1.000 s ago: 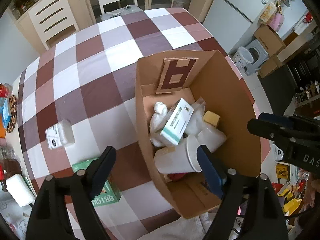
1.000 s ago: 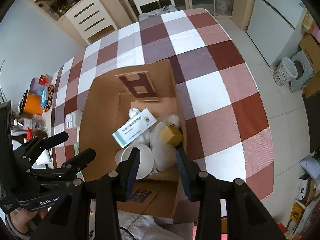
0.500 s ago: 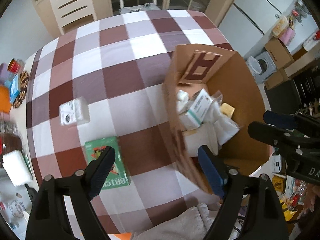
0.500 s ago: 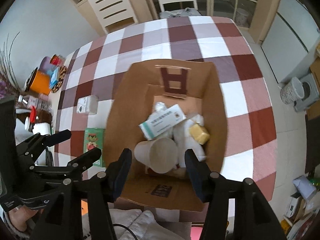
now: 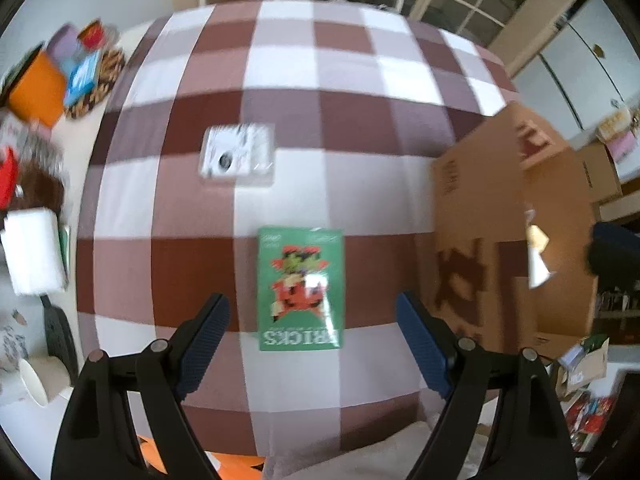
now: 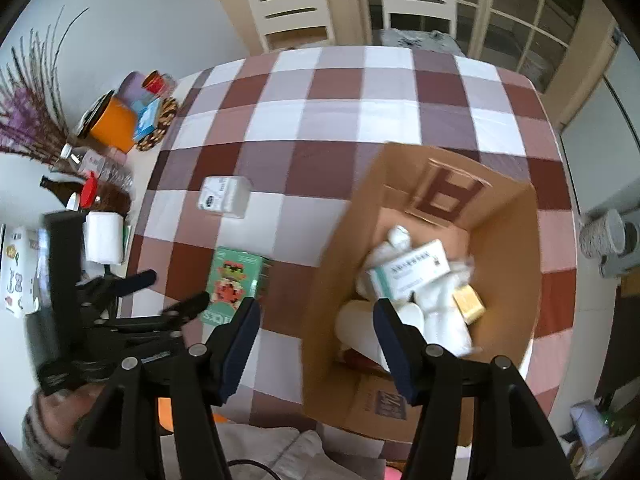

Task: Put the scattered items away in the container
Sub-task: 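Move both tools back over the BRICKS box and plastic case, then grasp the green BRICKS box with the left tool while the right tool grasps the plastic case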

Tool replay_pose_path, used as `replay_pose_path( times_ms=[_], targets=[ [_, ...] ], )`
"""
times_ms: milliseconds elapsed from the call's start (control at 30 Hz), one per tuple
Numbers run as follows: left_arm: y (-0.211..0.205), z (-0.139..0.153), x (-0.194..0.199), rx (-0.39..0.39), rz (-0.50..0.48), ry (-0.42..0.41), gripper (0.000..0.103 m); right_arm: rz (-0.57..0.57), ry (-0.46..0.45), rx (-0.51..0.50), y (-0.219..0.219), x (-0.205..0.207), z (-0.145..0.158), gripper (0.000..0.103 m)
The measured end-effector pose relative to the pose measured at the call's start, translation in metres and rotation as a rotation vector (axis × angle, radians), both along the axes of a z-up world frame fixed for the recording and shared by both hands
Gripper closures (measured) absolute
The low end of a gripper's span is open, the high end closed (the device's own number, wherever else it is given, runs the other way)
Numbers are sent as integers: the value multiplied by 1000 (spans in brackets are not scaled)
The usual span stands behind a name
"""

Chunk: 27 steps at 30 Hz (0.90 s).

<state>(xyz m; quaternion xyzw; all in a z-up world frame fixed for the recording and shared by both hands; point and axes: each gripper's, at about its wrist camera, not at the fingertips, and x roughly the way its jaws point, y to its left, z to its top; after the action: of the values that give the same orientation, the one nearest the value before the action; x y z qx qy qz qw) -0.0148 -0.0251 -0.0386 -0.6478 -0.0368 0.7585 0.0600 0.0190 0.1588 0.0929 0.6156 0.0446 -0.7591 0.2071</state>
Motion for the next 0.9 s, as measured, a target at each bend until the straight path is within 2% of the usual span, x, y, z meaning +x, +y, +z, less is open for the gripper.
replay_pose_path(
  times_ms=[267, 467, 533, 700, 900],
  targets=[
    [5, -63, -2, 17, -24, -55, 17, 67, -9, 15, -38, -6, -5, 43],
    [11, -102, -8, -22, -35, -72, 17, 102, -25, 40, -60, -15, -19, 43],
    [8, -113, -9, -13, -17, -87, 17, 113, -31, 51, -66, -19, -24, 43],
    [-5, -121, -9, 13, 28, -90, 17, 168, -52, 81, -88, -30, -43, 43],
    [-38, -126, -5, 21, 106, -94, 17, 290, -84, 103, -132, -38, -73, 43]
  ],
)
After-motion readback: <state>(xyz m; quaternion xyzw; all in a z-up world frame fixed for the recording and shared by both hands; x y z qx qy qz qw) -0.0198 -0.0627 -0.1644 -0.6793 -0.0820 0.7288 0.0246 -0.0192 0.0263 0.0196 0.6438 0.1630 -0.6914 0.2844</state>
